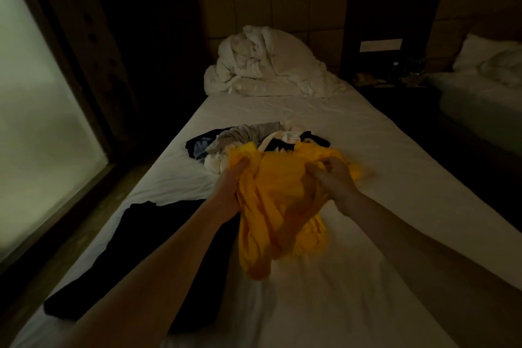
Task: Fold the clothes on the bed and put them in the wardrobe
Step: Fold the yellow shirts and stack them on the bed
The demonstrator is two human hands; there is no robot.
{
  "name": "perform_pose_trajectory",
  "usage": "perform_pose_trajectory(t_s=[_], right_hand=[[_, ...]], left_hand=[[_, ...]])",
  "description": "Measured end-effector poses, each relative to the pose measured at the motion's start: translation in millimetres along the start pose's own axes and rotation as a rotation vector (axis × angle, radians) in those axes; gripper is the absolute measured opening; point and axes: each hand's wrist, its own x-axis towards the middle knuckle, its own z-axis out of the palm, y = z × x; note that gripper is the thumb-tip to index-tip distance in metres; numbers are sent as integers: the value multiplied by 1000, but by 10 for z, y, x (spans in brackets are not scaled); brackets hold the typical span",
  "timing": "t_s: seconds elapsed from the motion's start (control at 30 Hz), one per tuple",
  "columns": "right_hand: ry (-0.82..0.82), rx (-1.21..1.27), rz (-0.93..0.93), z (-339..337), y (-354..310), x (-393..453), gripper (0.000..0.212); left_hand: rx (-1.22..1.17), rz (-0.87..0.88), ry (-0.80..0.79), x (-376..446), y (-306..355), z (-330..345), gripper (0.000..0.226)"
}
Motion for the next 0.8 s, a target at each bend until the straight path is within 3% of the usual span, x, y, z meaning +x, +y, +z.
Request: perform_pose_trajectory(t_s=[0.13,0.23,0.33,0.43,0.5,0.57,0.63,0.73,0.8], right_hand=[[216,-56,-12,-338,129,76,49],[262,-119,9,-451,234,126,50],[275,-583,28,-402,305,129,45],[121,-814,-240,-243,318,102,69],[-123,-719,-436,-84,245,6,92],[-384,-528,-470,104,143,-92,102],[-409,-366,-462,267,70,-111,85],[-120,-253,-398,385,-75,-53,18],[50,-167,-284,395,-158,1,13]], left_hand=[[-2,192,127,77,65,-407,13],[90,228,102,117,123,-515,8],[52,195,82,163,168,-417,8],[-39,74,-7,149,209,-170,27],[-51,21,-137,129,231,2,40],[-64,14,-185,89,236,181,43],[-14,54,-175,80,210,306,42],[373,129,-92,92,-15,213,38],[646,39,-83,59,-313,28,36]])
